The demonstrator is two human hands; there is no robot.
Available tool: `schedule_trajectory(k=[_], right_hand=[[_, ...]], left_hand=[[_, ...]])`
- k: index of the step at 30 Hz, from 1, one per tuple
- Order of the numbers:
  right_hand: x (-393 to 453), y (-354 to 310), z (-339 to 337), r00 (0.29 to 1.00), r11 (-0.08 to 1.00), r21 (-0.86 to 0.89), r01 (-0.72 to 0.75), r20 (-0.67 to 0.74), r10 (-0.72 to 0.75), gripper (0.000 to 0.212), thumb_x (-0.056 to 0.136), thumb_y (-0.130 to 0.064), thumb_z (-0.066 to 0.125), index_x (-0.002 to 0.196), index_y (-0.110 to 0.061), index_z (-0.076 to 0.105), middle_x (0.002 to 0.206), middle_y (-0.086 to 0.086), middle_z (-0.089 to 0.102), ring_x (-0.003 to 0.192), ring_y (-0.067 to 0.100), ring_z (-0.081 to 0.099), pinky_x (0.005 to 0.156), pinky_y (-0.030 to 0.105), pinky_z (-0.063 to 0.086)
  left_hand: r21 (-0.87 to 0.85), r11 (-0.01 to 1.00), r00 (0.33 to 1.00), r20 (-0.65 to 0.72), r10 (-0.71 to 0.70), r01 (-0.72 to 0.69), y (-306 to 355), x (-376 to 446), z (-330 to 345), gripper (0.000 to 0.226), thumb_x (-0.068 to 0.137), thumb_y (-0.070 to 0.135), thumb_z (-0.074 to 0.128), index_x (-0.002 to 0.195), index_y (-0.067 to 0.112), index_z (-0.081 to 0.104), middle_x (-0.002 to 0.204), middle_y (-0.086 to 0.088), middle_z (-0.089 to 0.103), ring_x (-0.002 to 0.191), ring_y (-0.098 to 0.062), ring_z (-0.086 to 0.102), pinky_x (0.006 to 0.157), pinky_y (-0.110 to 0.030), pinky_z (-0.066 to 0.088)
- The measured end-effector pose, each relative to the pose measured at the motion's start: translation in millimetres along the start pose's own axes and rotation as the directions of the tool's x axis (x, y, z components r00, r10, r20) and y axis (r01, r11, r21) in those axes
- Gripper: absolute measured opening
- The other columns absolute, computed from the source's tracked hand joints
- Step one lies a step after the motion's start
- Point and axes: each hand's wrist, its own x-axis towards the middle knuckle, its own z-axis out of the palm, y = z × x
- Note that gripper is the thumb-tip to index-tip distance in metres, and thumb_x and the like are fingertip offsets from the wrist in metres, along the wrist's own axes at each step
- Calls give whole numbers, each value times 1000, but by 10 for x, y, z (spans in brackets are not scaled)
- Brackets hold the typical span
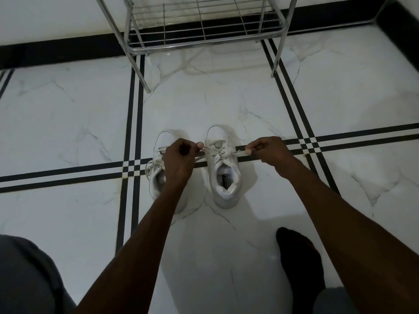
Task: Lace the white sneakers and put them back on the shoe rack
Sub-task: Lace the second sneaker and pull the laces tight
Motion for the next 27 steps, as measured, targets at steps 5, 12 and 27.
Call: schedule_trajectory(k=[5, 12, 27], right_hand=[[-25, 10, 13, 999, 989, -136, 53, 11, -52, 14, 79, -13, 81, 91, -8, 77, 71, -4, 65, 68, 6, 55, 59, 16, 39], [-2, 9, 25, 975, 883, -445, 146, -85, -204, 12, 74, -13, 85, 80, -8, 75, 64, -11, 59, 58, -1, 54, 51, 5, 35], [-24, 52, -59, 937, 788, -560, 255, -58, -345, 17, 75, -3, 82, 74, -2, 65, 69, 6, 65, 64, 16, 59, 61, 33, 51]], left_hand=[[-167, 983, 996, 37, -77, 82, -4, 38, 66, 39, 87, 39, 79, 92, 1, 73, 83, -10, 79, 70, -13, 72, 62, -28, 59], [413, 895, 986, 95, 140, -167, -97, 140, -141, 24, 94, 30, 72, 92, 6, 71, 77, -7, 73, 67, -17, 70, 68, -34, 60], [567, 772, 957, 208, 202, -286, -214, 89, -146, 15, 95, 8, 63, 82, 1, 65, 76, -15, 71, 68, -31, 67, 68, -49, 60]])
